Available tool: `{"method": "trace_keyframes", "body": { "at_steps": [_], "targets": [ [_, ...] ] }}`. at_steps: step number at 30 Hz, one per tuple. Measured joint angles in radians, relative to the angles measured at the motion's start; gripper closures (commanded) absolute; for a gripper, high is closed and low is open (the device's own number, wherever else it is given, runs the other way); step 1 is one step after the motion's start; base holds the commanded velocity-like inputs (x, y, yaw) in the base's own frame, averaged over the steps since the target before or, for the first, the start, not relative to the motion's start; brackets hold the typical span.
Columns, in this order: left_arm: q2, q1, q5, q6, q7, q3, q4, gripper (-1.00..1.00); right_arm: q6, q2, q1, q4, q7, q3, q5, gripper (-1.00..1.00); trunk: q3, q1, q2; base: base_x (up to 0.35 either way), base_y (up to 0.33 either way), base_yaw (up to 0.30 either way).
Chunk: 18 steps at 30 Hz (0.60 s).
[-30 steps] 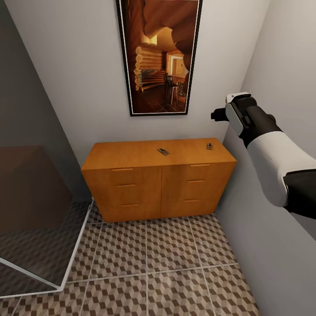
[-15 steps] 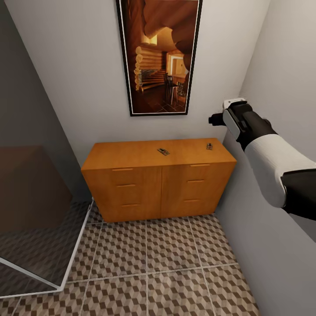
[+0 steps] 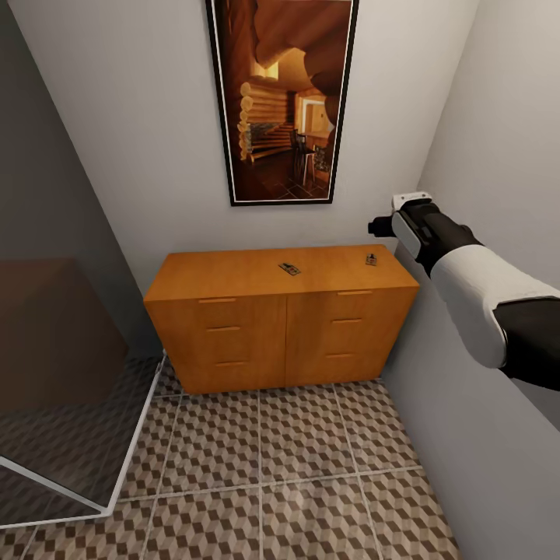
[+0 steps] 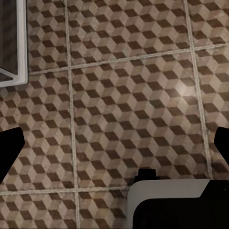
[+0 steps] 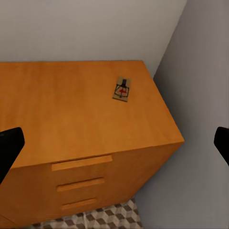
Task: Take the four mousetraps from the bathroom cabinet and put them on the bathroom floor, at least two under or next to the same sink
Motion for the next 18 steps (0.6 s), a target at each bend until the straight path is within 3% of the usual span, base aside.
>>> {"method": "trace_keyframes", "body": {
  "at_steps": [18],
  "targets": [
    [0.0,0.003,0.0,0.002,0.0,0.0,0.001,-1.0,-0.002,-0.001,0.0,0.008,0.027,-0.001,-0.002,-1.0,0.0,0.0,0.0,0.0,0.0,0.0]
  ]
}}
